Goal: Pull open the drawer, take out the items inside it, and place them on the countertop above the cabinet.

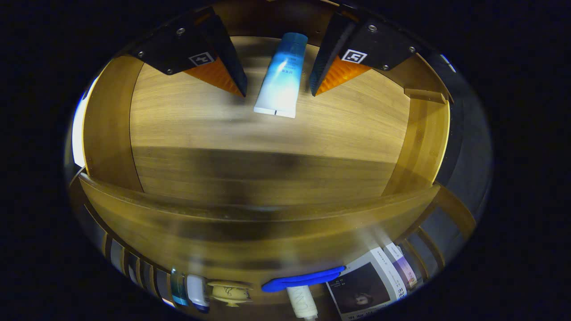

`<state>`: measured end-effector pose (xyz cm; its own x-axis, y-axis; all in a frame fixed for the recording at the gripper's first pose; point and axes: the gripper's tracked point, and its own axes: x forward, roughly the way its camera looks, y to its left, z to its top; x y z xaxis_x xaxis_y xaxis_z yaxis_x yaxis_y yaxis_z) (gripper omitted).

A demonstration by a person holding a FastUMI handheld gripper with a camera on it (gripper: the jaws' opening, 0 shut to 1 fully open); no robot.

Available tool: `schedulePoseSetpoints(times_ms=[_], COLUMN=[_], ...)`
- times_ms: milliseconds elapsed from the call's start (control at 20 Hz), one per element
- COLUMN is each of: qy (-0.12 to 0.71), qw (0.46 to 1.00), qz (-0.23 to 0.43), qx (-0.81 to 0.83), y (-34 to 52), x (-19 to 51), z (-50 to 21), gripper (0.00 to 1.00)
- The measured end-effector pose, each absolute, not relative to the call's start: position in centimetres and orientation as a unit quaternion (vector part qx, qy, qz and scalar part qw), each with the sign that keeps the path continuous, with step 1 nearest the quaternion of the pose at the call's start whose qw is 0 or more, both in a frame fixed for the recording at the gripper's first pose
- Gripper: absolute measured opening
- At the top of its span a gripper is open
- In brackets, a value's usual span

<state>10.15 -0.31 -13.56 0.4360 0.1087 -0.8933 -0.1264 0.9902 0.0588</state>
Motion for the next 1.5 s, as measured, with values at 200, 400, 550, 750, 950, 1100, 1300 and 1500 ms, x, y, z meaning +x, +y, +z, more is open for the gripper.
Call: schedulePoseSetpoints(times_ms=[200,400,550,750,950,1100,1300,1500], qy=[0.553,0.556,0.55,0.535,0.499,0.462,0.408,0.36], qw=[0.83,0.827,0.83,0.836,0.856,0.874,0.899,0.922], qz=[0.065,0.067,0.058,0.07,0.091,0.099,0.105,0.098], qx=[-0.012,-0.035,-0.073,-0.097,-0.101,-0.115,-0.114,-0.1], y=[-0.6,-0.7,-1.3,-1.2,-0.4,-0.1,0.3,0.4], x=[9.5,9.4,9.5,9.5,10.1,10.8,11.4,11.5], z=[-14.4,-14.7,-14.9,-14.8,-14.2,-13.0,-11.4,-10.4], gripper=[0.8,0.78,0.74,0.58,0.48,0.47,0.47,0.47])
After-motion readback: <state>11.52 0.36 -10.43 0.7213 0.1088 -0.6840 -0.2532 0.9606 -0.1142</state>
